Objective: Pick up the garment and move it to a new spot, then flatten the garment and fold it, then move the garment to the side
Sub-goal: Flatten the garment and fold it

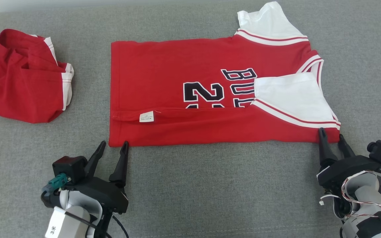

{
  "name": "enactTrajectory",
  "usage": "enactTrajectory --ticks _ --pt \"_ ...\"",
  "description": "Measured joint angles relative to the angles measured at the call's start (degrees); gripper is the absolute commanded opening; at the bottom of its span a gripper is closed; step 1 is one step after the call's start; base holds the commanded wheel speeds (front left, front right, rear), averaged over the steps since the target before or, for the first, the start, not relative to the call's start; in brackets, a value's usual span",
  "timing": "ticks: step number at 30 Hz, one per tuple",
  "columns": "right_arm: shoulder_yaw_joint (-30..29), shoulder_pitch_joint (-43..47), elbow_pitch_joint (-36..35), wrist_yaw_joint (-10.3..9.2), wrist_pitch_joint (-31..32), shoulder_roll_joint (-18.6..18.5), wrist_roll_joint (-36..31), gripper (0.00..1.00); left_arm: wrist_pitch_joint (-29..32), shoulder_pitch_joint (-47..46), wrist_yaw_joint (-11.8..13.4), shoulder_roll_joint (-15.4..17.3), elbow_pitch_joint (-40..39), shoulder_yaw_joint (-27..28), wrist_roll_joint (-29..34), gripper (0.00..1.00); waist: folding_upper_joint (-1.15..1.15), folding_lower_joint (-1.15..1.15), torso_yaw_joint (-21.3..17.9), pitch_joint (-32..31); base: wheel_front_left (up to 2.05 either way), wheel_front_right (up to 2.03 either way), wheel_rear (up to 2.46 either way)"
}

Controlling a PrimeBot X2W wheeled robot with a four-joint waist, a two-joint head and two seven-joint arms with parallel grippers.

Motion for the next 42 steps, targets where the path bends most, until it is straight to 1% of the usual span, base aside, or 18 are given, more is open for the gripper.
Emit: enactTrajectory --ticks 1,2,3,4,6,7,8,9,11,12,13,14,15,16,26,34,42 --pt "0.1 -0.3 0.31 0.12 0.23 0.03 0.18 1.0 0.23 -0.14 -0.01 -0.13 0.38 -0.01 -0.13 1.0 0.0 0.0 0.02 0.04 0.0 0.0 0.0" --pt "0.16 -0.53 0.59 0.38 0.36 0.03 0.29 0.93 0.6 -0.41 -0.02 -0.27 0.86 -0.01 -0.18 1.0 0.0 0.0 0.03 0.09 0.0 0.0 0.0" --pt "0.25 -0.75 0.9 0.42 0.37 0.03 0.32 0.82 0.93 -0.86 -0.02 -0.43 1.47 0.02 -0.21 1.0 0.0 0.0 0.03 0.14 0.0 0.0 0.0" --pt "0.35 -0.98 1.15 0.42 0.38 0.05 0.32 0.76 1.3 -1.34 -0.02 -0.65 2.02 0.08 -0.47 1.0 0.0 0.0 0.04 0.2 0.0 0.0 0.0" --pt "0.54 -1.44 1.52 0.43 0.43 0.1 0.33 0.74 1.75 -2.31 -0.03 -1.13 2.98 0.08 -0.94 1.0 0.0 0.0 0.02 0.34 0.0 0.0 0.0" --pt "0.54 -1.44 1.52 0.43 0.43 0.1 0.33 0.64 1.75 -2.31 -0.03 -1.13 2.98 0.08 -0.94 1.0 0.0 0.0 0.02 0.34 0.0 0.0 0.0" --pt "0.64 -1.63 1.75 0.43 0.45 0.12 0.33 0.6 2.21 -2.79 -0.03 -1.26 3.52 0.07 -1.38 1.0 0.0 0.0 0.0 0.42 0.0 0.0 0.0" --pt "0.77 -1.85 2.03 0.46 0.45 0.15 0.33 0.49 2.48 -3.24 -0.03 -1.31 4.11 0.09 -1.76 1.0 0.0 0.0 -0.03 0.5 0.0 0.0 0.0" --pt "1.15 -2.42 2.53 0.54 0.89 0.4 0.34 0.39 3.12 -4.02 -0.08 -1.3 5.33 0.15 -2.1 1.0 0.0 0.0 -0.11 0.66 0.0 0.0 0.0" --pt "1.36 -2.63 2.65 0.7 0.89 0.57 0.34 0.27 3.5 -4.33 -0.3 -1.29 6.01 0.16 -2.21 1.0 0.0 0.0 -0.17 0.73 0.0 0.0 0.0" --pt "1.52 -2.77 2.81 0.76 0.89 0.71 0.34 0.16 3.76 -4.51 -0.45 -1.27 6.56 0.16 -2.22 0.75 0.0 0.0 -0.24 0.8 0.0 0.0 0.0" --pt "1.68 -2.97 2.96 0.84 0.89 0.79 0.36 0.0 3.92 -4.58 -0.46 -1.29 7.1 0.15 -2.27 0.42 0.0 0.0 -0.31 0.86 0.0 0.0 0.0" --pt "1.85 -3.24 3.15 0.93 0.9 0.87 0.42 0.0 3.99 -4.58 -0.46 -1.29 7.48 0.16 -2.31 0.24 0.0 0.0 -0.39 0.91 0.0 0.0 0.0" --pt "1.98 -3.48 3.34 0.93 0.91 0.92 0.42 0.0 4.09 -4.63 -0.46 -1.27 7.77 0.2 -2.37 0.0 0.0 0.0 -0.47 0.95 0.0 0.0 0.0" --pt "2.6 -4.26 4.91 1.0 0.66 1.18 0.83 0.0 4.12 -5.43 -1.03 -1.4 10.07 0.26 -2.6 0.0 0.0 0.0 -0.89 0.17 0.0 0.0 0.0" --pt "4.16 -3.36 4.95 1.0 0.29 0.78 2.32 0.0 2.7 -5.22 -1.86 -1.36 11.16 0.18 -2.61 0.0 0.0 0.0 -0.82 -1.45 0.0 0.0 0.0" --pt "5.88 -0.53 3.86 1.0 -0.16 -0.32 3.38 0.0 0.94 -0.8 -2.05 -1.27 11.16 0.19 -3.0 0.0 0.0 0.0 -0.96 -3.91 0.0 0.0 0.0"
